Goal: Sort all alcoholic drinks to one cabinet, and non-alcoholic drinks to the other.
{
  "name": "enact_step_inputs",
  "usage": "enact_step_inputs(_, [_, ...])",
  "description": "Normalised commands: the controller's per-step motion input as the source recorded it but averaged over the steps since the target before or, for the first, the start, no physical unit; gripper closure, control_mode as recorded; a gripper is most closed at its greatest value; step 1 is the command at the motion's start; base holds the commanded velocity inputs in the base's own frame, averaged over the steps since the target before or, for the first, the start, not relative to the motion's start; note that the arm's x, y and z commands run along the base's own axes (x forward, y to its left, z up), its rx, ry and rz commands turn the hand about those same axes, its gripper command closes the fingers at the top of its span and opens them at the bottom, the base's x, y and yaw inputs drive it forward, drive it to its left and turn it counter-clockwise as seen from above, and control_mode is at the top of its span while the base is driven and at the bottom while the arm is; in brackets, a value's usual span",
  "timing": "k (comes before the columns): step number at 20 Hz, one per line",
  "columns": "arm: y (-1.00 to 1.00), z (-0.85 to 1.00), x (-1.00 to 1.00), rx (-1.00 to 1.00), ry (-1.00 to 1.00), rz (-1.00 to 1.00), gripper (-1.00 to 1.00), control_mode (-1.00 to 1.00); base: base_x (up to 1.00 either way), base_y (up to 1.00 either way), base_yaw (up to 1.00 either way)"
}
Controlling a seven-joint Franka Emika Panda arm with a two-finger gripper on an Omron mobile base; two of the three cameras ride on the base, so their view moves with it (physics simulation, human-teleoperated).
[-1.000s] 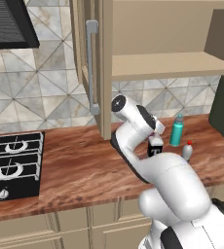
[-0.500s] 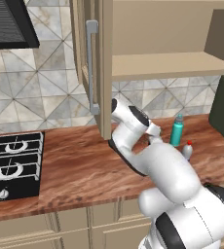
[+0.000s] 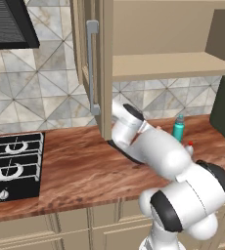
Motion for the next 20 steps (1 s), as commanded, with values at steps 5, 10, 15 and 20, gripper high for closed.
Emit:
enact_step_inputs(5, [-0.11, -0.3, 0.19, -0.03, 0.0, -0.1, -1.0, -1.0, 0.0, 0.0, 0.0])
enact_step_inputs(10, [-0.12, -0.21, 0.09, -0.03, 0.0, -0.09, -1.0, -1.0, 0.0, 0.0, 0.0])
enact_step_inputs(15, [-0.08, -0.11, 0.11, -0.04, 0.0, -0.08, -1.0, -1.0, 0.0, 0.0, 0.0])
enact_step_inputs(20, [-0.08, -0.09, 0.09, -0.04, 0.0, -0.06, -1.0, -1.0, 0.0, 0.0, 0.0])
